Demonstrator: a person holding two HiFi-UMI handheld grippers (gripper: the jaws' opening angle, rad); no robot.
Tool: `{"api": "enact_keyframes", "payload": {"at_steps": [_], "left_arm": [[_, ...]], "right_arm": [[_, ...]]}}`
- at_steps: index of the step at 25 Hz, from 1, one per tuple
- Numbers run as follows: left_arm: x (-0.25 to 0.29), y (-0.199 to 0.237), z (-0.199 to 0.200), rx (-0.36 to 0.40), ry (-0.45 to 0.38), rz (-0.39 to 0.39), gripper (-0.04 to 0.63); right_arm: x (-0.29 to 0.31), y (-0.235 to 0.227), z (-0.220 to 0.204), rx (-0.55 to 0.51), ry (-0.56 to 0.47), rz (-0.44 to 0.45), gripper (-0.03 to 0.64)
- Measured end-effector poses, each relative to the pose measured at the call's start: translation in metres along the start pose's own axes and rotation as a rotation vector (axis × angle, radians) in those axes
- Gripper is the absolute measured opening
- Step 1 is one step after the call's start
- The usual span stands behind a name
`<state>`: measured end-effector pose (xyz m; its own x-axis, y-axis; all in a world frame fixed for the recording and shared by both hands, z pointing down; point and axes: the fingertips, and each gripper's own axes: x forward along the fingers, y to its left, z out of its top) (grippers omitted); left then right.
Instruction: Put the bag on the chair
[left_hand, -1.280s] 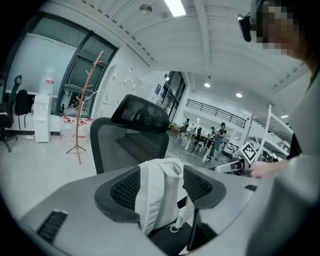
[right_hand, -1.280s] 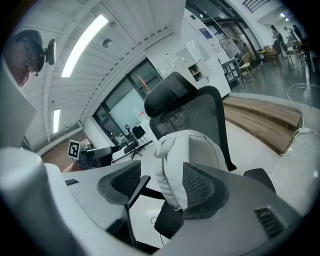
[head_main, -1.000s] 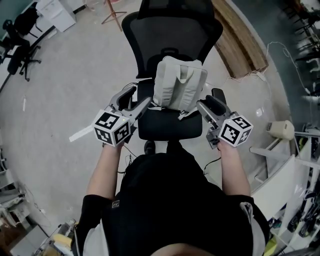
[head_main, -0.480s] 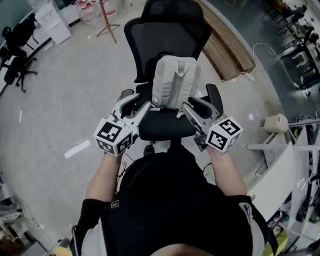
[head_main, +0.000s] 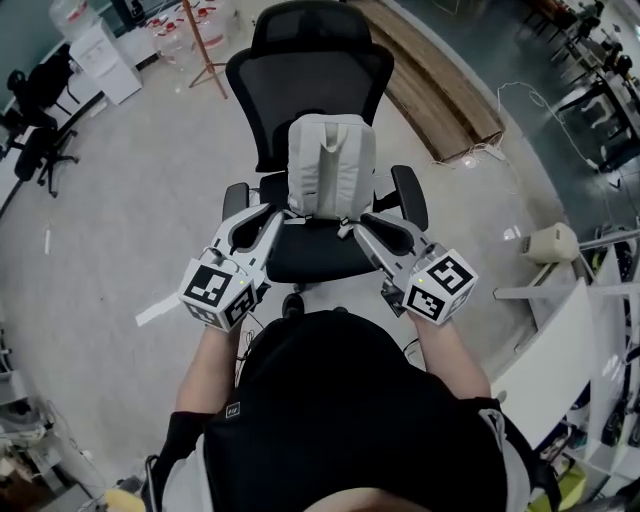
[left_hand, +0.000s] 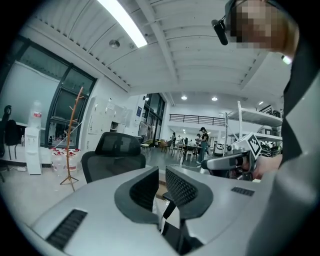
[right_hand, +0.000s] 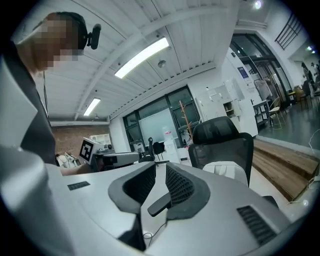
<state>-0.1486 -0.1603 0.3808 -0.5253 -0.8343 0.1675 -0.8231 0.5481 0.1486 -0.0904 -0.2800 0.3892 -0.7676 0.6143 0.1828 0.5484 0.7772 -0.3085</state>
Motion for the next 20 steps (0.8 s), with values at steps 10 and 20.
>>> {"api": "enact_keyframes", "payload": {"at_steps": [10, 20], "left_arm": [[-0.003, -0.046, 0.014, 0.070, -0.007, 0.075, 0.051], [-0.032, -0.008, 0.007, 0.055, 0.004, 0.122, 0.046]], "right_arm": [[-0.038, 0.015, 0.015, -0.061, -0.049, 0.066, 0.040], [-0.009, 0.034, 0.019, -0.073, -0.078, 0.036, 0.029]]}}
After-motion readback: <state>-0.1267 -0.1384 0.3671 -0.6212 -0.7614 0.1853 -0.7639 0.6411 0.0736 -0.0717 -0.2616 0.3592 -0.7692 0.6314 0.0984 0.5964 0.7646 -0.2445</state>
